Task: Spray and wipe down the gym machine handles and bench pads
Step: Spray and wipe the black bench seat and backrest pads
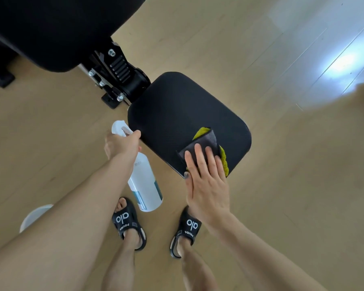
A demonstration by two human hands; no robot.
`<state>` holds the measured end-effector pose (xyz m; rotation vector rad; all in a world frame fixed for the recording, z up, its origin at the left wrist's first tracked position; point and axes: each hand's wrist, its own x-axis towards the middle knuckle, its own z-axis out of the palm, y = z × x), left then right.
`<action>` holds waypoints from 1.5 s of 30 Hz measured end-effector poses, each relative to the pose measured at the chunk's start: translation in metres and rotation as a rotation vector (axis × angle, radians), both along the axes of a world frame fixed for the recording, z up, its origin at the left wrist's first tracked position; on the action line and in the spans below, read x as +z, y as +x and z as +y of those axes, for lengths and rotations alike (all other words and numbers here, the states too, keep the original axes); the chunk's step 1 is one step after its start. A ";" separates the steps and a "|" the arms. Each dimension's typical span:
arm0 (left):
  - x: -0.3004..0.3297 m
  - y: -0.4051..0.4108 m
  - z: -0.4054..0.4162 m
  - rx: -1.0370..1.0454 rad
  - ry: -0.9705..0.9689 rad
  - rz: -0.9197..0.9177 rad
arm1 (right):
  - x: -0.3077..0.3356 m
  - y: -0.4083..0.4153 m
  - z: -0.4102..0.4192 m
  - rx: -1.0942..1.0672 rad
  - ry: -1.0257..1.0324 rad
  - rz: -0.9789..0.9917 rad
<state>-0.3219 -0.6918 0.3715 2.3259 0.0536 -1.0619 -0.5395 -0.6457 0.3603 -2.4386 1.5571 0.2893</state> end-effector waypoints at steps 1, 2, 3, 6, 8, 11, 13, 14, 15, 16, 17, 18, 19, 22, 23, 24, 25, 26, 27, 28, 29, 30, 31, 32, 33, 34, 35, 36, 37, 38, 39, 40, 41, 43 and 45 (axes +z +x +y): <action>0.001 -0.003 0.001 -0.003 0.001 -0.003 | 0.001 -0.006 -0.003 0.064 0.013 0.007; 0.001 -0.005 0.002 -0.006 0.003 -0.008 | 0.003 -0.013 -0.010 0.150 0.027 0.014; 0.002 -0.008 0.002 -0.010 0.009 -0.013 | 0.005 -0.023 -0.022 0.247 0.038 0.021; 0.005 -0.015 0.001 0.009 0.019 -0.023 | 0.005 -0.049 -0.073 0.355 -0.010 0.041; 0.004 -0.017 0.001 0.019 0.015 -0.034 | 0.002 -0.051 -0.098 0.213 -0.052 0.043; 0.002 -0.018 0.002 0.025 0.005 -0.040 | -0.003 -0.039 -0.105 0.036 -0.078 0.002; 0.003 -0.018 0.002 0.020 0.005 -0.042 | -0.005 -0.032 -0.097 -0.060 -0.079 -0.024; 0.003 -0.017 0.003 0.016 0.005 -0.044 | -0.005 -0.028 -0.087 -0.125 -0.081 -0.031; 0.003 -0.016 0.003 0.014 0.005 -0.046 | -0.005 -0.025 -0.074 -0.190 -0.086 -0.036; 0.003 -0.016 0.003 0.015 0.007 -0.045 | -0.005 -0.021 -0.058 -0.237 -0.088 -0.038; 0.004 -0.016 0.003 0.016 0.007 -0.043 | -0.004 -0.017 -0.040 -0.264 -0.083 -0.039; 0.004 -0.016 0.003 0.019 0.007 -0.039 | -0.003 -0.014 -0.023 -0.272 -0.069 -0.041; 0.004 -0.016 0.003 0.024 0.007 -0.036 | -0.001 -0.010 -0.007 -0.268 -0.051 -0.042; 0.003 -0.015 0.002 0.028 0.010 -0.028 | 0.001 -0.010 0.014 -0.224 -0.014 -0.026; 0.003 -0.015 0.002 0.022 0.012 -0.029 | 0.002 -0.015 0.010 -0.197 -0.007 -0.024; 0.003 -0.014 0.002 0.012 0.014 -0.034 | 0.002 -0.021 0.002 -0.165 -0.005 -0.026; 0.003 -0.014 0.002 0.001 0.017 -0.039 | 0.002 -0.027 -0.007 -0.144 -0.006 -0.028; 0.002 -0.014 0.002 -0.006 0.021 -0.042 | 0.001 -0.034 -0.020 -0.151 -0.013 -0.033; 0.001 -0.014 0.002 -0.011 0.021 -0.048 | -0.002 -0.037 -0.036 -0.187 -0.021 -0.050; 0.001 -0.013 0.003 -0.012 0.021 -0.055 | -0.004 -0.038 -0.052 -0.251 -0.025 -0.077; 0.001 -0.013 0.003 -0.013 0.018 -0.061 | -0.006 -0.036 -0.070 -0.349 -0.015 -0.114; 0.000 -0.014 0.003 -0.011 0.016 -0.062 | -0.007 -0.033 -0.085 -0.466 0.007 -0.153; 0.000 -0.015 0.004 -0.009 0.016 -0.062 | -0.008 -0.029 -0.097 -0.578 0.030 -0.192; -0.001 -0.016 0.003 -0.006 0.014 -0.064 | -0.007 -0.024 -0.104 -0.665 0.044 -0.227; 0.000 -0.017 0.004 -0.004 0.012 -0.066 | -0.007 -0.021 -0.102 -0.724 0.048 -0.258; 0.000 -0.018 0.004 0.003 0.008 -0.064 | -0.006 -0.018 -0.092 -0.750 0.038 -0.287; 0.000 -0.018 0.004 0.015 0.002 -0.060 | -0.007 -0.015 -0.078 -0.754 0.022 -0.320; 0.000 -0.018 0.004 0.025 -0.001 -0.053 | -0.007 -0.011 -0.060 -0.764 0.009 -0.359; 0.000 -0.017 0.004 0.033 -0.004 -0.045 | -0.007 -0.006 -0.042 -0.785 0.004 -0.397; 0.001 -0.017 0.004 0.034 -0.007 -0.038 | -0.008 -0.001 -0.027 -0.809 0.007 -0.423; 0.001 -0.016 0.004 0.030 -0.011 -0.033 | -0.008 0.007 -0.013 -0.834 0.020 -0.433; 0.000 -0.016 0.004 0.021 -0.013 -0.031 | -0.006 0.015 -0.002 -0.855 0.039 -0.429; 0.000 -0.015 0.004 0.012 -0.015 -0.033 | -0.005 0.023 0.008 -0.867 0.058 -0.415; -0.001 -0.014 0.005 -0.001 -0.017 -0.037 | -0.002 0.033 0.026 -0.853 0.077 -0.351; -0.003 -0.013 0.006 -0.010 -0.014 -0.035 | -0.002 0.032 0.034 -0.814 0.072 -0.270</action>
